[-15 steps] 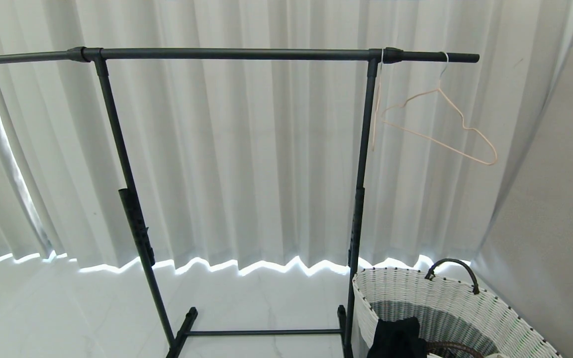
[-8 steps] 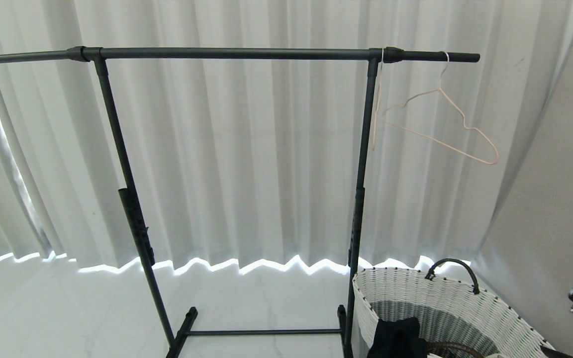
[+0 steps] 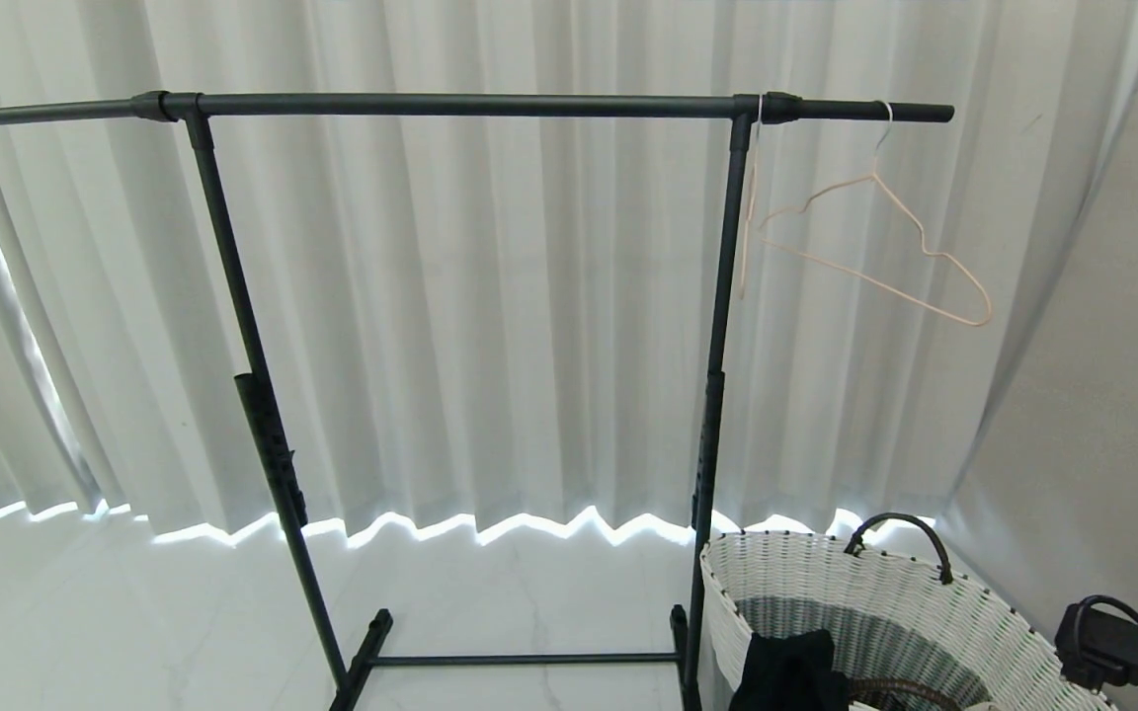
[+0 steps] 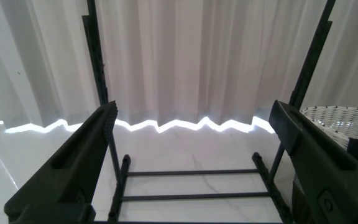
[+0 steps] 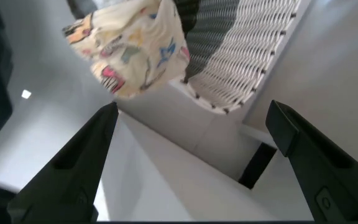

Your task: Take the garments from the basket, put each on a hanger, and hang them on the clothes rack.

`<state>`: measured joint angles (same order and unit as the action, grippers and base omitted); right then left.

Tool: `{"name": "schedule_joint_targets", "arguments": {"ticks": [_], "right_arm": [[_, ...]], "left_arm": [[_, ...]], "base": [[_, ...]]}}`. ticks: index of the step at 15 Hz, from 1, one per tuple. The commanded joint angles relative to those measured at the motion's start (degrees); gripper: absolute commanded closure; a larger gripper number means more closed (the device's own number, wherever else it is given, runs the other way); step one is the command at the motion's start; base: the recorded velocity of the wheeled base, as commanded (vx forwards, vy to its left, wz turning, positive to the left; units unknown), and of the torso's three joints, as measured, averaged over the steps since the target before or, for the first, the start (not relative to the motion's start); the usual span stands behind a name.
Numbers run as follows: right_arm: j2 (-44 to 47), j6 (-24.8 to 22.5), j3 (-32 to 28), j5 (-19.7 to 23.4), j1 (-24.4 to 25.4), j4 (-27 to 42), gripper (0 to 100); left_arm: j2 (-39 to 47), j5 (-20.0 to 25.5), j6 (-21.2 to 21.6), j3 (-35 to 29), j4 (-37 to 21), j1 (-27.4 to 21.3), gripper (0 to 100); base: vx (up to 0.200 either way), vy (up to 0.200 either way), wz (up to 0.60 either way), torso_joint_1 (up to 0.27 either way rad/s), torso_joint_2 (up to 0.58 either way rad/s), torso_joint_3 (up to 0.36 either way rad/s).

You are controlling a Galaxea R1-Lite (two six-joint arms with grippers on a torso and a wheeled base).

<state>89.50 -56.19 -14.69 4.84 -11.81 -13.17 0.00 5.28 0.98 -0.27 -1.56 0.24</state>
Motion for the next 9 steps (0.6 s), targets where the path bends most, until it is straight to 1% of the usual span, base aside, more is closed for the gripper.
{"name": "schedule_joint_targets", "arguments": {"ticks": [1, 2, 3, 4, 6, 9], "right_arm": [[8.14, -0.15, 3.79, -0.01, 0.39, -6.70, 0], [10.78, -0.06, 5.11, -0.01, 0.21, -11.62, 0], [12.45, -0.06, 5.46, -0.01, 0.12, -14.34, 0], [15.88, -0.06, 5.90, -0.09, 0.12, -19.27, 0], [20.54, -0.06, 5.64, -0.27, 0.04, -24.54, 0], [24.40, 0.02, 5.37, -2.03, 0.12, -31.31, 0]], "left_arm": [[0.00, -0.01, -0.01, 0.00, -0.02, 0.02, 0], [0.00, -0.01, -0.01, 0.00, -0.02, 0.02, 0], [0.00, -0.01, -0.01, 0.00, -0.02, 0.02, 0], [0.00, -0.01, -0.01, 0.00, -0.02, 0.02, 0], [0.00, -0.01, -0.01, 0.00, -0.02, 0.02, 0], [0.00, -0.01, -0.01, 0.00, -0.02, 0.02, 0]], "base": [[0.000, 0.000, 0.00, 0.000, 0.00, 0.000], [0.000, 0.000, 0.00, 0.000, 0.00, 0.000], [0.000, 0.000, 0.00, 0.000, 0.00, 0.000], [0.000, 0.000, 0.00, 0.000, 0.00, 0.000], [0.000, 0.000, 0.00, 0.000, 0.00, 0.000], [0.000, 0.000, 0.00, 0.000, 0.00, 0.000]]}}
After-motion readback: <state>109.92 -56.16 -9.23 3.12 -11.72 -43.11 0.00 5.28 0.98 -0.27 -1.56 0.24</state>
